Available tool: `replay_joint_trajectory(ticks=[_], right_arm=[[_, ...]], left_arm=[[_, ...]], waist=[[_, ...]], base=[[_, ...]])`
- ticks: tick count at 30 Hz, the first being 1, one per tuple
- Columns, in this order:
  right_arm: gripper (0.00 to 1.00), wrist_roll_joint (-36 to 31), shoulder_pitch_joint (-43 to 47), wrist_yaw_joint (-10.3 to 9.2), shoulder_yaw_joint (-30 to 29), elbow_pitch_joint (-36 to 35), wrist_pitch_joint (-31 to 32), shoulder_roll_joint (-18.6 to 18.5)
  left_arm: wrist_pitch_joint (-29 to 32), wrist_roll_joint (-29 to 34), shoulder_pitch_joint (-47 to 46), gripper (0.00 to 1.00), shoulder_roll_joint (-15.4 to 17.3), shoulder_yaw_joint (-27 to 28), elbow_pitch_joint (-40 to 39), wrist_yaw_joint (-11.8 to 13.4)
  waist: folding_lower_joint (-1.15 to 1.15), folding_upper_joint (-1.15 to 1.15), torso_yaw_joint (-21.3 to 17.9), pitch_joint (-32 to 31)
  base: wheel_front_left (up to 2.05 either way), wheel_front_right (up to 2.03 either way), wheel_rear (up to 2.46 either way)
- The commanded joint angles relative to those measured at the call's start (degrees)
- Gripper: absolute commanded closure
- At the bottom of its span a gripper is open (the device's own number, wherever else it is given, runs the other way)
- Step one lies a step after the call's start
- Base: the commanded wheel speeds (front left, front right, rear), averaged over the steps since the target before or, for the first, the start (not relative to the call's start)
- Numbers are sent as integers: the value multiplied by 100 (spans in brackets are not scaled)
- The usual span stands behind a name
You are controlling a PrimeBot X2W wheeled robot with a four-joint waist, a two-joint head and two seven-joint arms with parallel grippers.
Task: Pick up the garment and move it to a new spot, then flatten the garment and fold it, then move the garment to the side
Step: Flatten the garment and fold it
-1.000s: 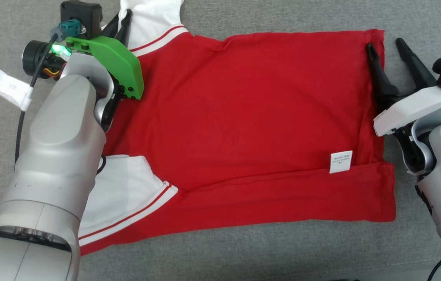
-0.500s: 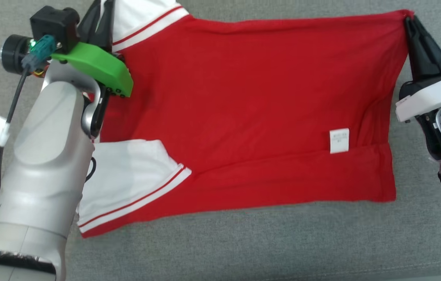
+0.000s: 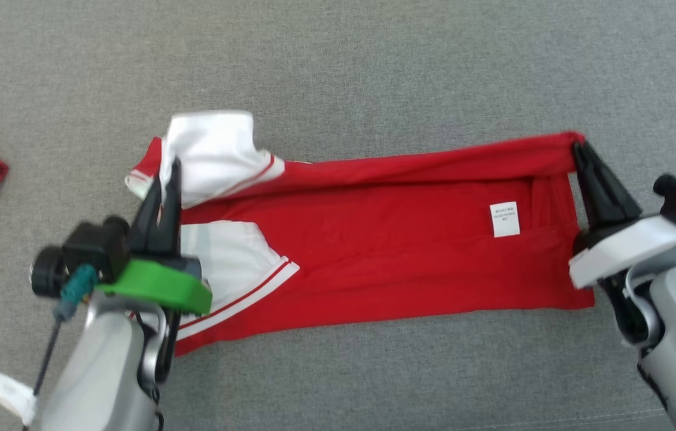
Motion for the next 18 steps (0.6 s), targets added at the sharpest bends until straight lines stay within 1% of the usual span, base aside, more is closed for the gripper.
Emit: replay_joint_trajectory(ticks=[1,4,5,6,7,8,9,11,14,18], right_arm=[[100,30,155,-4,-3,-26,-41,37],[100,75,492,-4,-38,-39,-36,148],[100,83,568,-4,-60,-59,-38,171],[67,86,670,-4,-119,-95,-38,212],[44,74,771,-4,-169,-125,-39,244],[0,29,897,-4,-228,-198,-39,293],[0,-31,987,-4,-287,-285,-40,326],[0,-188,1235,-4,-477,-510,-40,426],[0,-487,1633,-4,-814,-986,-38,598],[0,-837,2015,-4,-1190,-1467,-37,789]], left_arm=[[-14,-37,212,100,-33,18,-50,-12],[-9,-121,597,100,-114,7,67,-104],[-9,-132,642,94,-143,45,76,-121],[-8,-174,738,49,-200,86,125,-132],[-9,-202,815,0,-242,117,137,-135],[-8,-216,898,0,-276,172,144,-128],[-8,-238,966,0,-306,225,138,-120],[-9,-232,1129,0,-358,412,30,-23],[-9,-28,1381,0,-436,715,-341,199],[-9,365,1683,0,-454,932,-859,508]], waist=[[0,0,9,-22],[0,0,28,-73],[0,0,29,-78],[0,0,34,-107],[0,0,37,-129],[0,0,37,-153],[0,0,33,-173],[0,0,14,-254],[0,0,-25,-370],[0,0,-89,-515]], base=[[0,0,0],[0,0,0],[0,0,0],[0,0,0],[0,0,0],[0,0,0],[0,0,0],[0,0,0],[0,0,0],[0,0,0]])
